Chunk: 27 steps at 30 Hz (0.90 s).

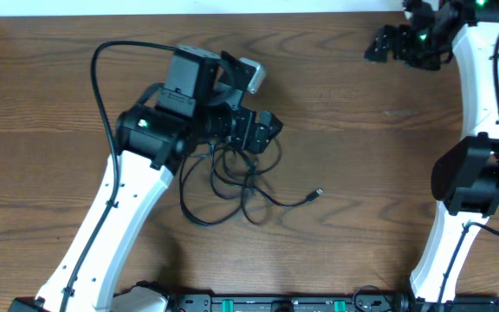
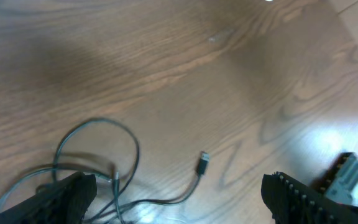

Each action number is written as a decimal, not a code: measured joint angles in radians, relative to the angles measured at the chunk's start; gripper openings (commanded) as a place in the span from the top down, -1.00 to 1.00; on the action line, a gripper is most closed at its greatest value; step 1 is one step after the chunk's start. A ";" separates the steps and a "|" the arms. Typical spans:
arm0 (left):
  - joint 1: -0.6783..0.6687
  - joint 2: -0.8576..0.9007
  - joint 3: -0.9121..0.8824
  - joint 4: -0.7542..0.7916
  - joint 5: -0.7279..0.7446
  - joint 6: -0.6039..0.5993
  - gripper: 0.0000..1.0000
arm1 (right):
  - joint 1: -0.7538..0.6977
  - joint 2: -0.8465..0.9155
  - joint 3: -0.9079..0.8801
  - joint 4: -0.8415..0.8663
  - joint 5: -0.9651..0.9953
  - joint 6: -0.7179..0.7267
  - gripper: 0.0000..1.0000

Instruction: Untangle cables

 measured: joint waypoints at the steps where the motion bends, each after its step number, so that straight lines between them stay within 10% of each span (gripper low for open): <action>1: 0.015 0.001 0.000 0.003 0.023 0.003 -0.79 | 0.011 0.000 0.000 -0.011 0.006 -0.003 -0.98; 27: 0.114 0.211 -0.102 -0.258 -0.431 -0.230 -0.47 | 0.216 0.000 -0.006 -0.178 0.029 -0.097 -0.96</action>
